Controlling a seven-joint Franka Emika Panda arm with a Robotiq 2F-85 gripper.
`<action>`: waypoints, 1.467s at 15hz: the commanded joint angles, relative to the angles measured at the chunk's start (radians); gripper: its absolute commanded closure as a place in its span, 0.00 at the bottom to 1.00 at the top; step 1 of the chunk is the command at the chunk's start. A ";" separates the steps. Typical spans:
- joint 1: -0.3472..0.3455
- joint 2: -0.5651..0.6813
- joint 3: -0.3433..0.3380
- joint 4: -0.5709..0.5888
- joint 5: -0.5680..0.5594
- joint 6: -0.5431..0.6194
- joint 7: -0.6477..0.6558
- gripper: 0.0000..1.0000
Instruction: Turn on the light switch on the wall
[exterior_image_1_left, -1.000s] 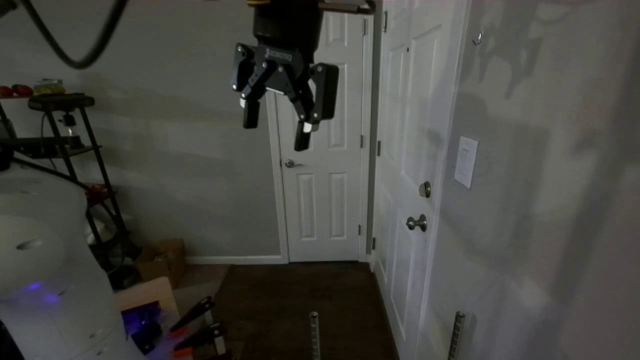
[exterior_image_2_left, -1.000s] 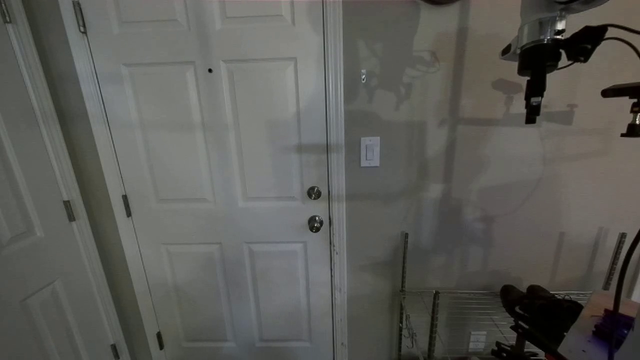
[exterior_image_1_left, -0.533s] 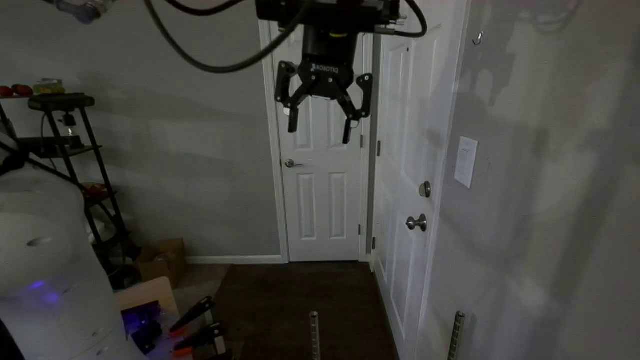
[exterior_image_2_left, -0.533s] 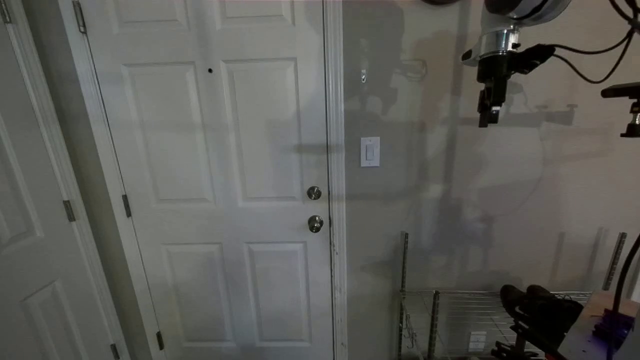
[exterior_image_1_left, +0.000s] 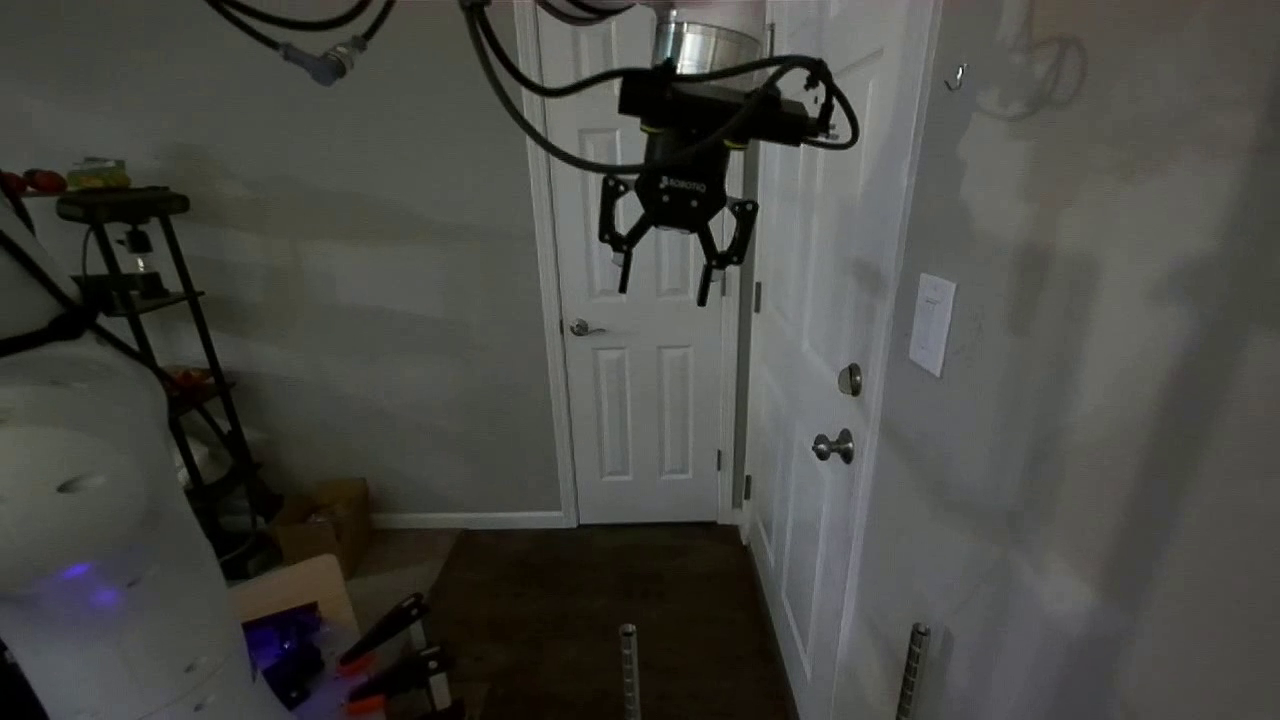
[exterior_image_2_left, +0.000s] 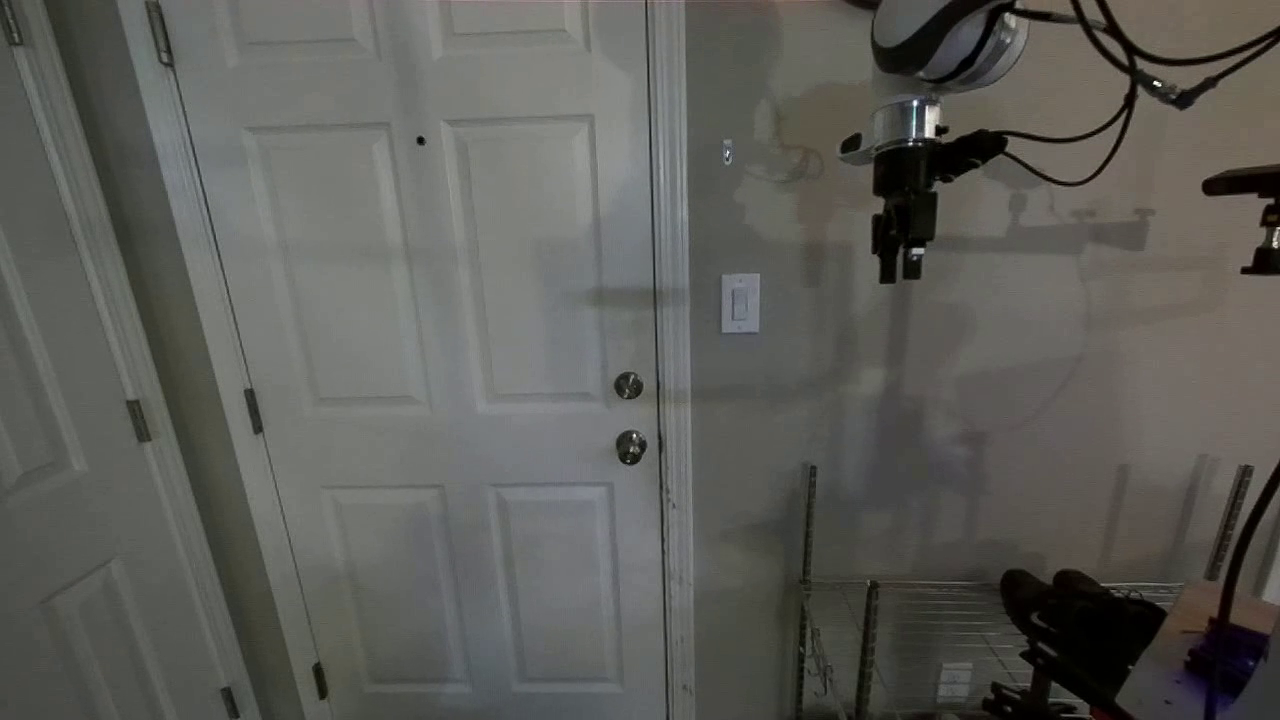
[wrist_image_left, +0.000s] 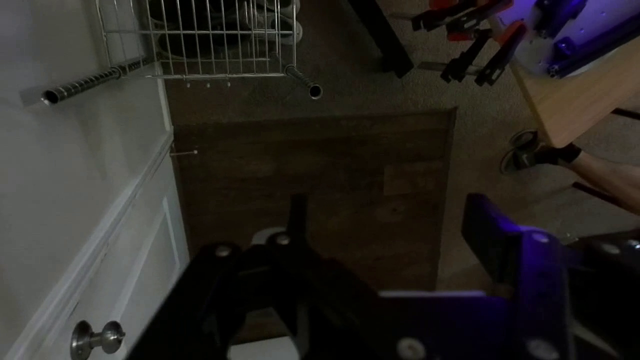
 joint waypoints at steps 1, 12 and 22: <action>-0.047 0.094 0.045 0.068 0.025 0.013 -0.055 0.51; -0.142 0.188 0.102 0.115 -0.009 0.179 0.349 1.00; -0.151 0.293 0.133 0.219 0.008 0.200 0.603 0.95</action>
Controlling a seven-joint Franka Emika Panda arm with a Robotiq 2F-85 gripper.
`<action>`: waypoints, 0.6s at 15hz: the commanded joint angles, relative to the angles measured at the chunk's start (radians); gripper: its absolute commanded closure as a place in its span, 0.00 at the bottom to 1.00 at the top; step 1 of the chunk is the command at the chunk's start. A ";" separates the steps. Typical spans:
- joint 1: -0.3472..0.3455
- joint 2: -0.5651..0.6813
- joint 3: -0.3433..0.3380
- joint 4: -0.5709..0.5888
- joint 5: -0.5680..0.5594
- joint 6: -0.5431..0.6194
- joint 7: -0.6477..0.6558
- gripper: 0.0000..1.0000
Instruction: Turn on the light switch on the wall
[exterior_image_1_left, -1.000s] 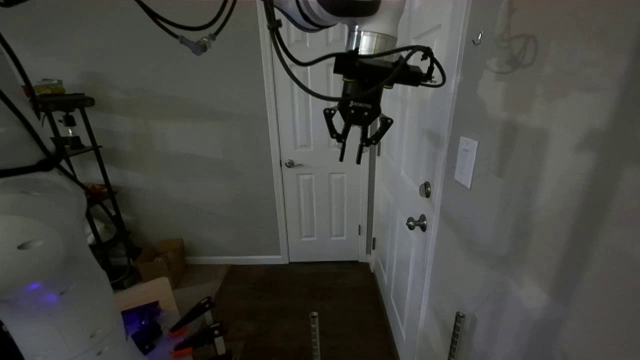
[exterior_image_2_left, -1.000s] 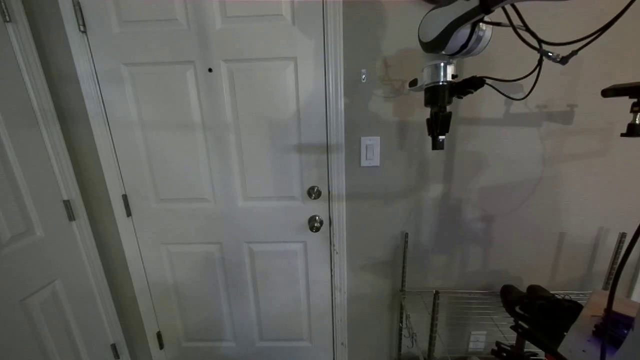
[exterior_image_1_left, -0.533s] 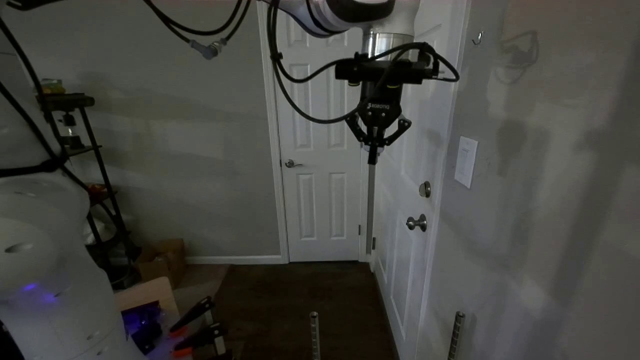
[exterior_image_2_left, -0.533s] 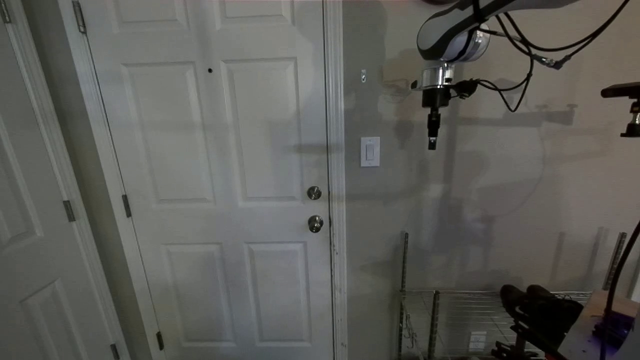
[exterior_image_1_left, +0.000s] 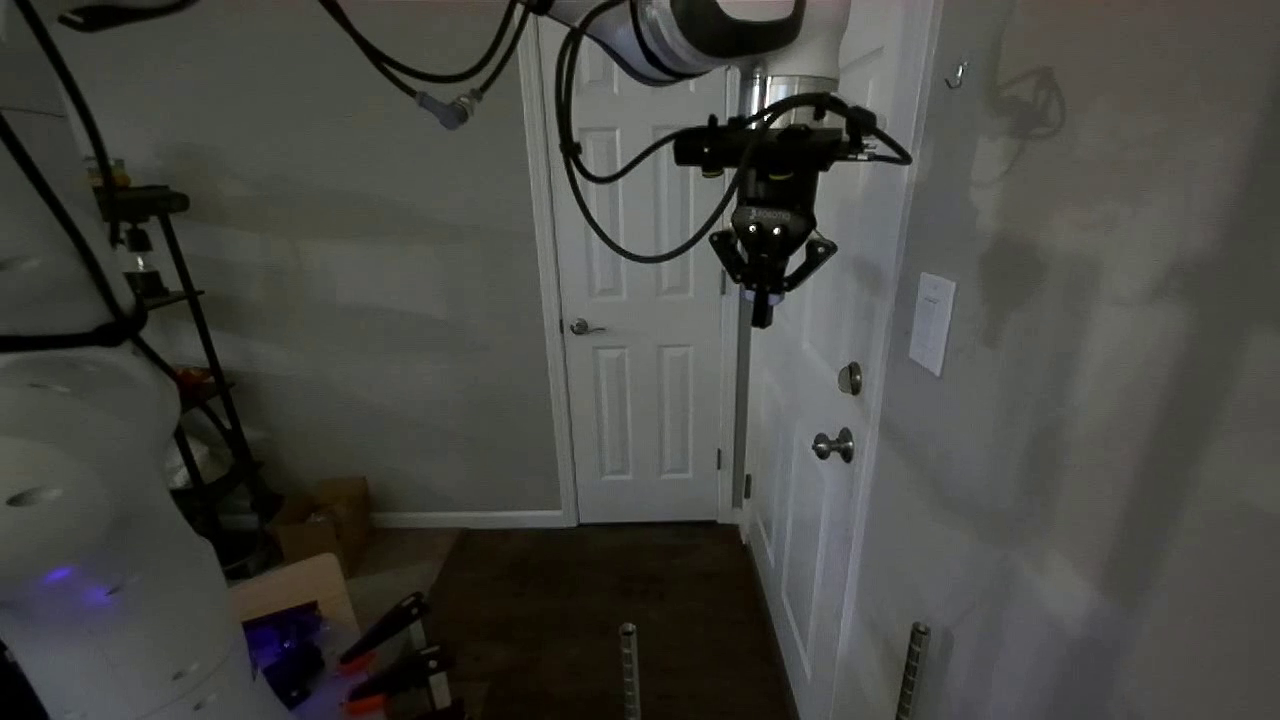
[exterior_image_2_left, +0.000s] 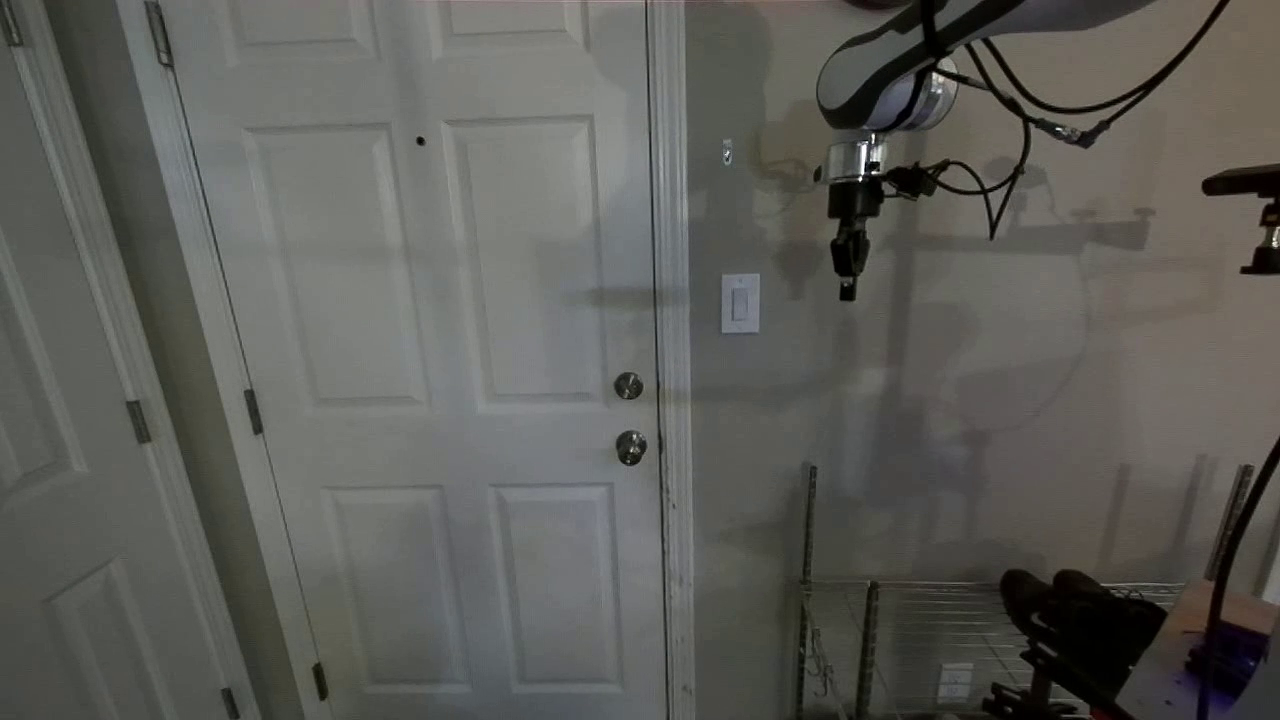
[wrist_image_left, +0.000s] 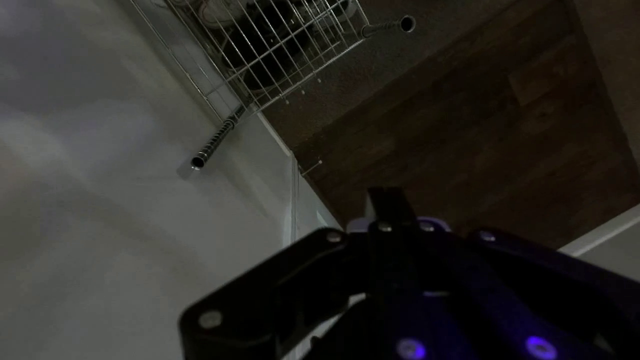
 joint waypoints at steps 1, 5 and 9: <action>-0.020 0.058 0.030 0.060 0.002 0.017 0.091 0.96; -0.022 0.101 0.041 0.110 -0.014 0.026 0.162 0.97; -0.027 0.136 0.049 0.153 -0.013 0.007 0.178 0.95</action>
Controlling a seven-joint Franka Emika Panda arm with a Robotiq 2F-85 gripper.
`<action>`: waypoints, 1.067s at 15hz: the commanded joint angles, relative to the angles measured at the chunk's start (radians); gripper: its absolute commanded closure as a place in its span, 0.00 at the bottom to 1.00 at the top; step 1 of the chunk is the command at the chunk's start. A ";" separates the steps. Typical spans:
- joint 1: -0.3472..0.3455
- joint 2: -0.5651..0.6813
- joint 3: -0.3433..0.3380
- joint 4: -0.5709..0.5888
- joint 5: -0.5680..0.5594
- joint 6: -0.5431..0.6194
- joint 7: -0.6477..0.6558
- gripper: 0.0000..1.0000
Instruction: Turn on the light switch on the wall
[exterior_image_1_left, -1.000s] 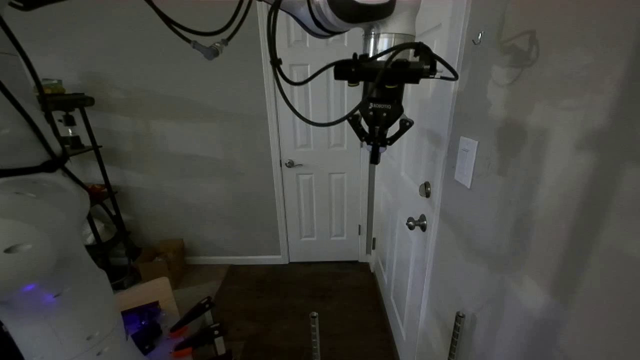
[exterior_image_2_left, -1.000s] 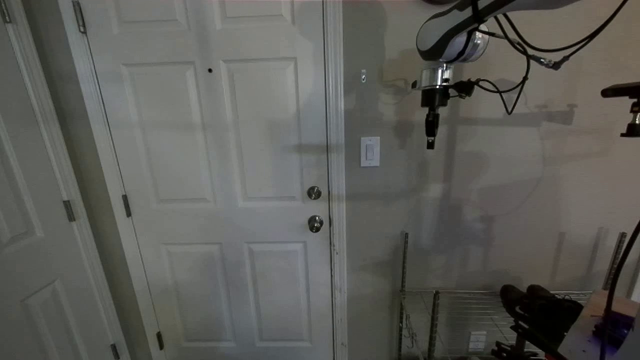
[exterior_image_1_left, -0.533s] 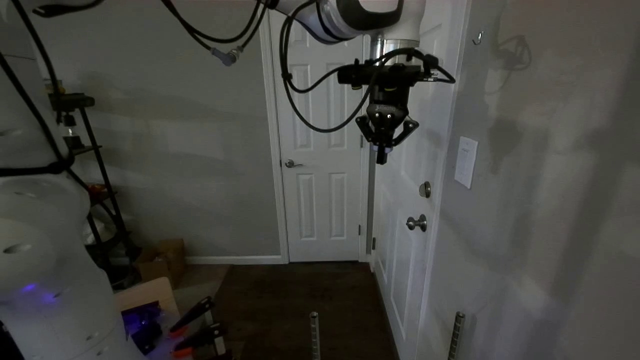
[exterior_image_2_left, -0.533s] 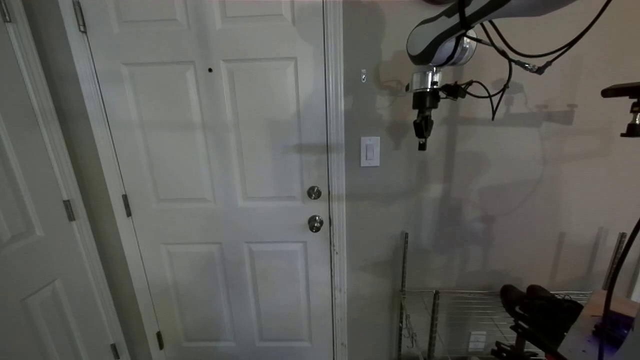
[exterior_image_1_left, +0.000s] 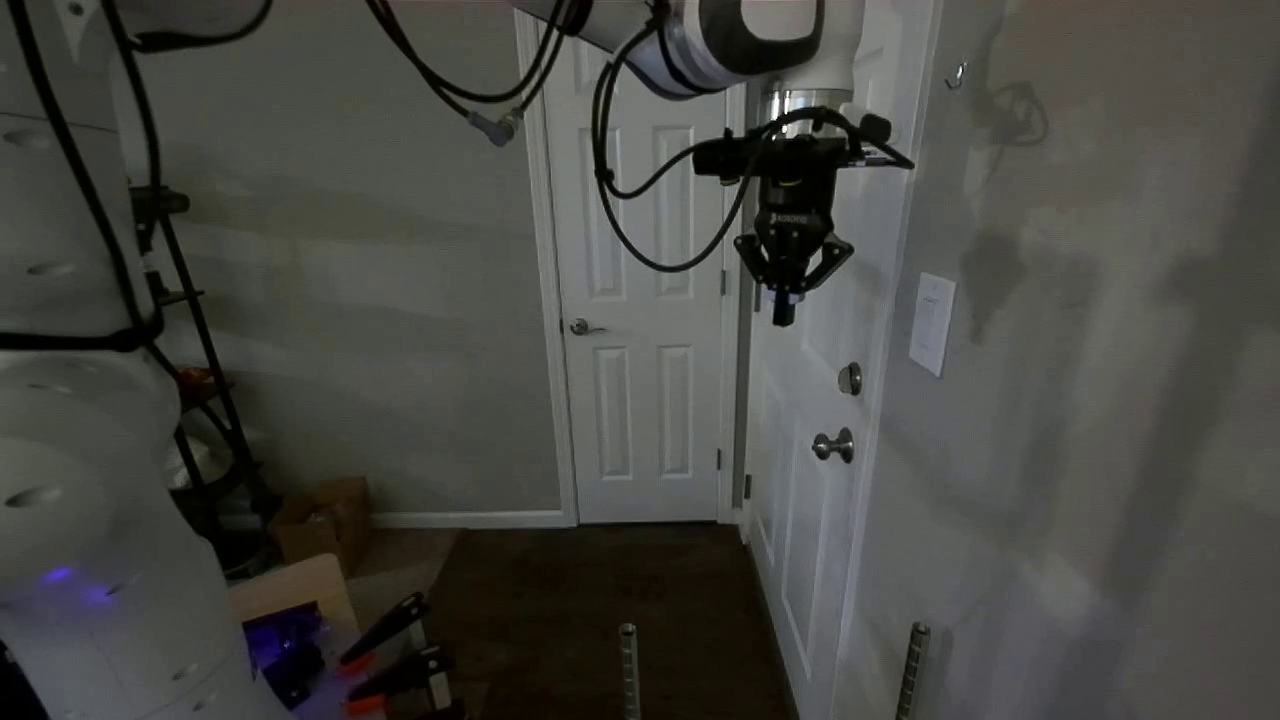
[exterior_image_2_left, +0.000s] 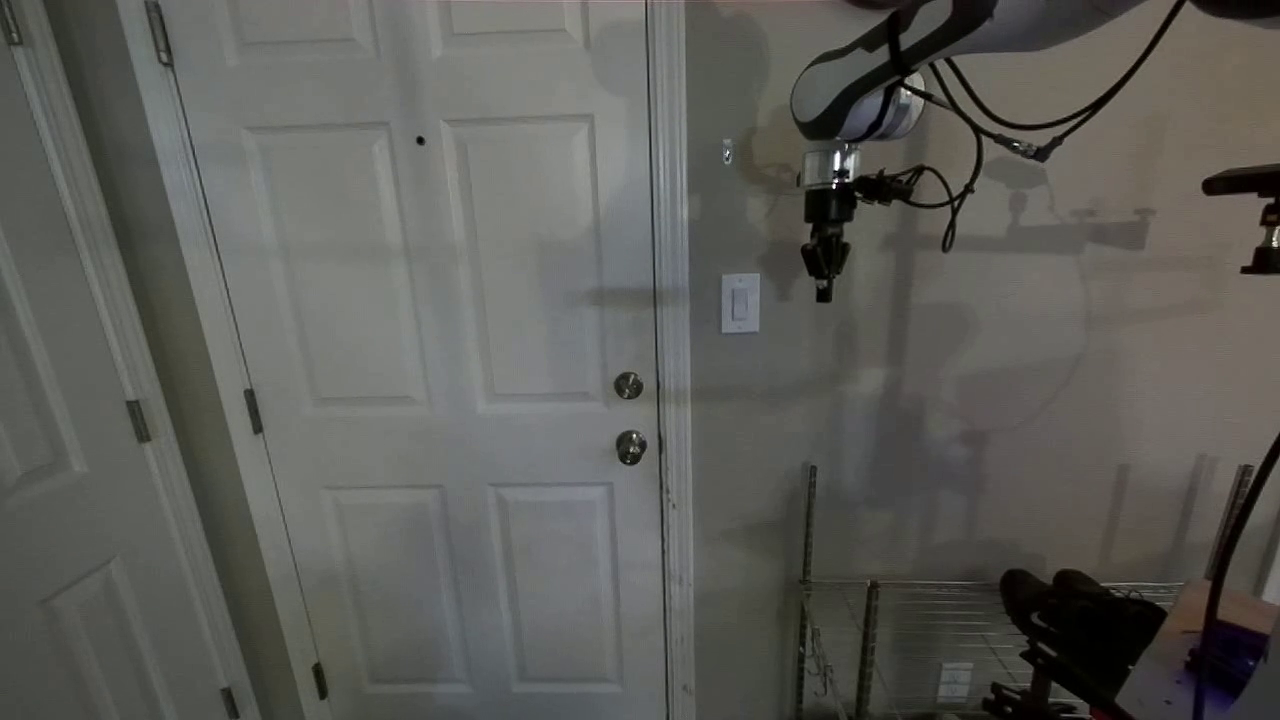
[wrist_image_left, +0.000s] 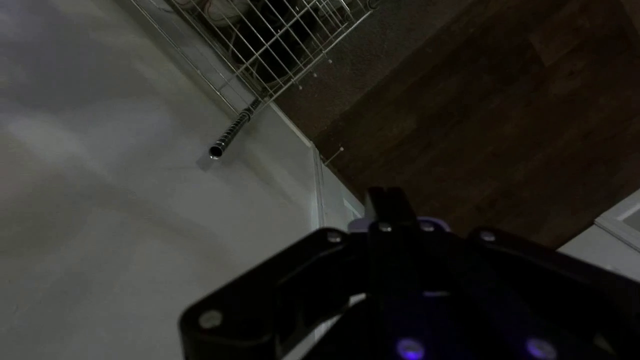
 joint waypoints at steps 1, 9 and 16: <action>-0.025 0.036 0.027 0.046 -0.011 -0.016 0.008 0.96; -0.028 0.023 0.034 0.025 -0.004 -0.004 0.004 0.95; -0.029 0.028 0.035 0.023 -0.004 0.008 0.022 0.96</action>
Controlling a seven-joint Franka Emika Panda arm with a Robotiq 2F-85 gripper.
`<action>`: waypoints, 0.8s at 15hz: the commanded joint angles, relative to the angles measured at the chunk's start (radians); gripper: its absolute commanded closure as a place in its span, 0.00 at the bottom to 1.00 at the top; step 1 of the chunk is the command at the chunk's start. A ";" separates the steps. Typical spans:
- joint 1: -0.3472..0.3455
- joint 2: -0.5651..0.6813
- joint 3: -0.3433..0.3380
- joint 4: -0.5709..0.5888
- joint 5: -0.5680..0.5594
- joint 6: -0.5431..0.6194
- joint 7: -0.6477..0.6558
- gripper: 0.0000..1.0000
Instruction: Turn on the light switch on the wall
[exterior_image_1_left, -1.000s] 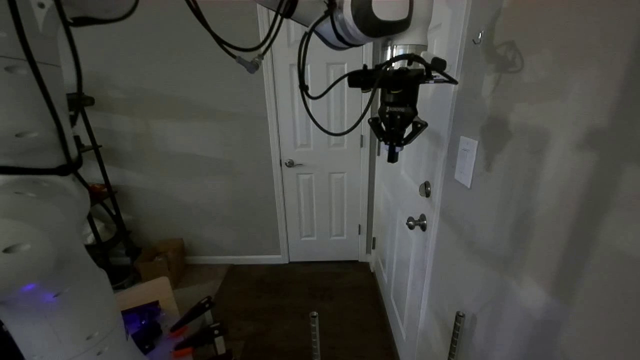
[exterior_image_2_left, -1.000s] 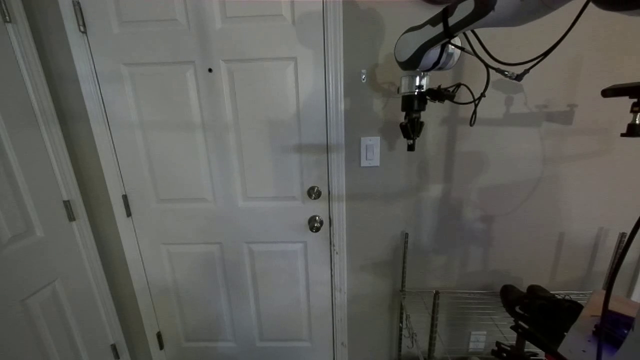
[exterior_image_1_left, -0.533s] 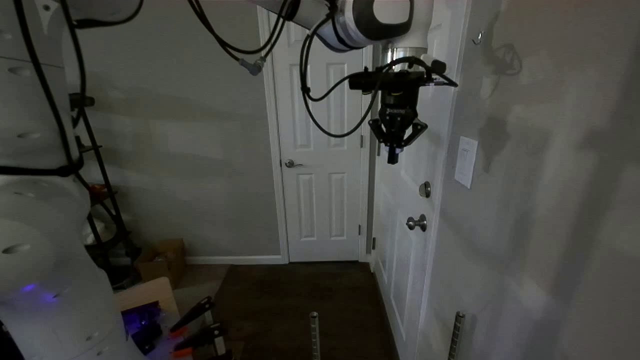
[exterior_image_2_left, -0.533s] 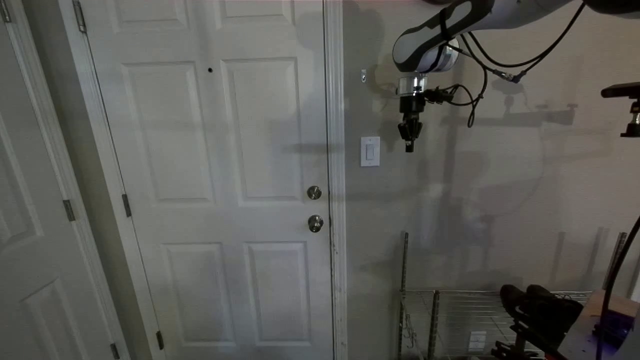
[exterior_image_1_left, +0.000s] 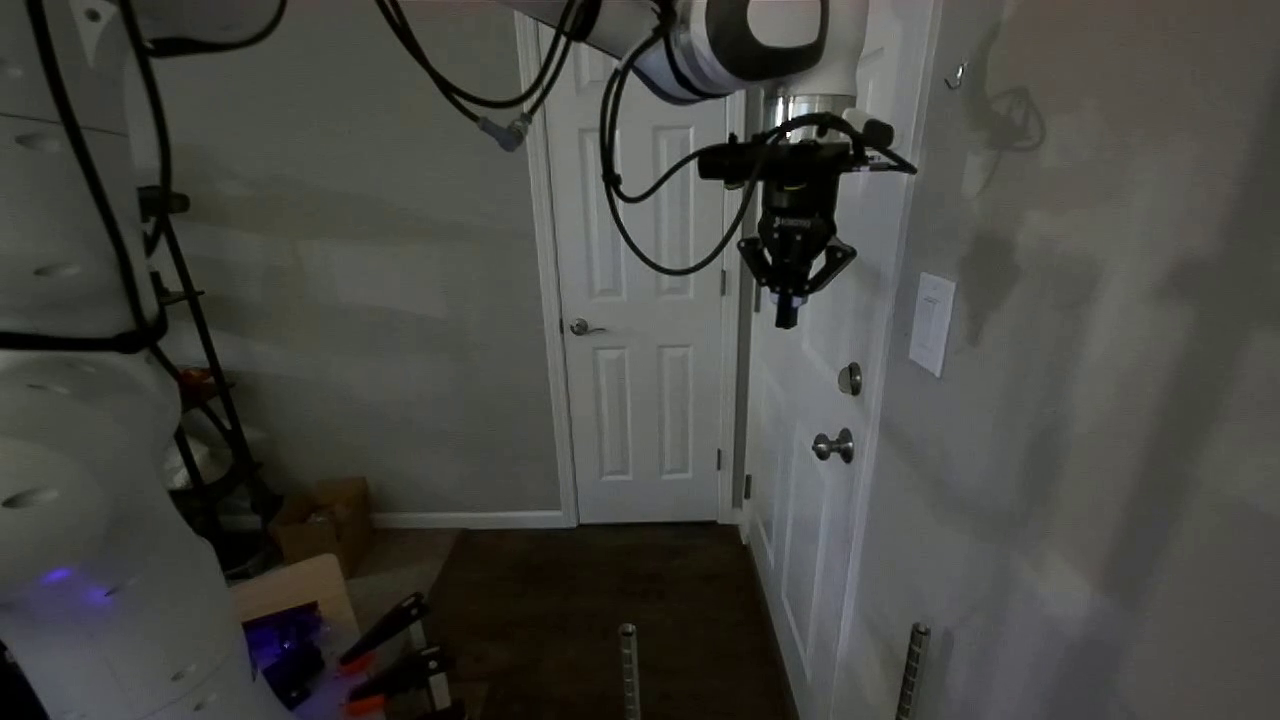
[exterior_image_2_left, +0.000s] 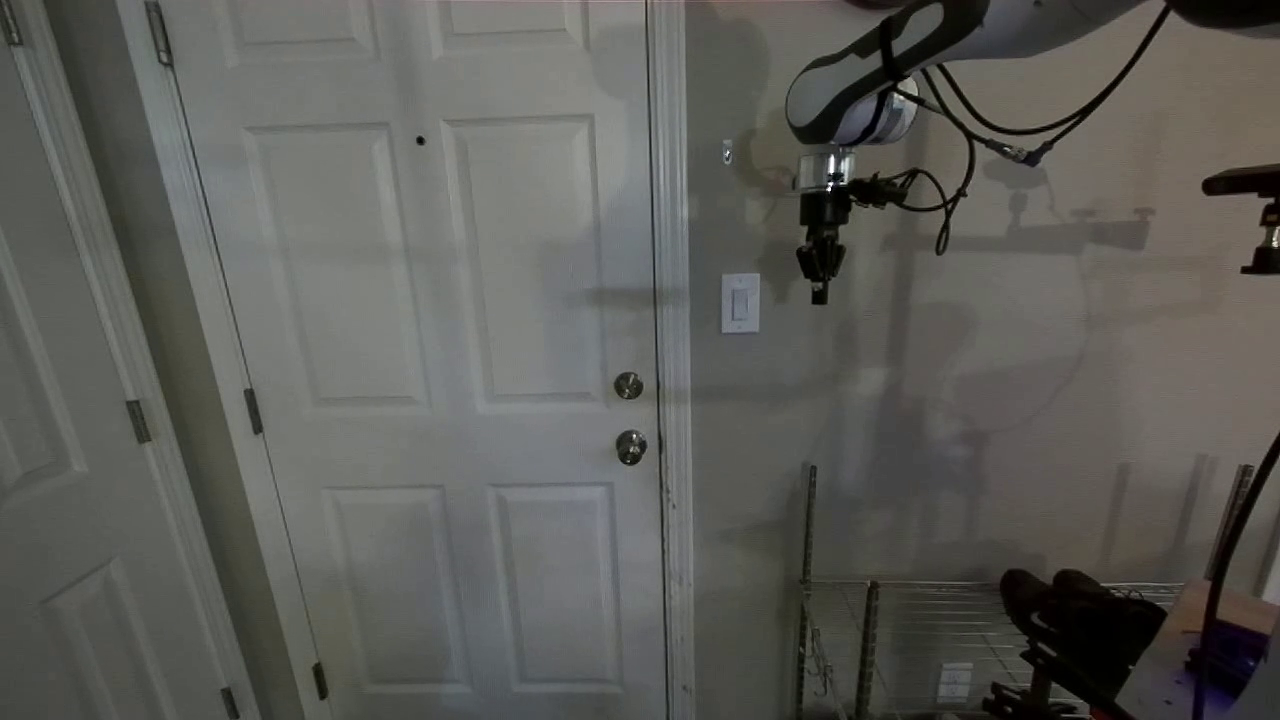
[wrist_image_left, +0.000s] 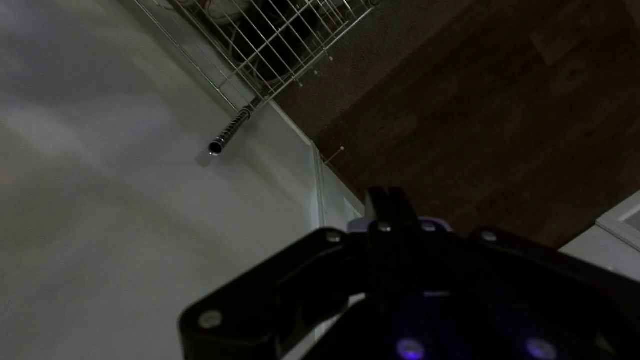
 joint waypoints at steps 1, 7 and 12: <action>-0.019 0.007 0.024 0.001 -0.010 0.017 0.030 0.98; 0.013 0.096 0.057 0.049 -0.053 0.184 0.195 0.97; 0.053 0.167 0.052 0.091 -0.172 0.262 0.391 0.97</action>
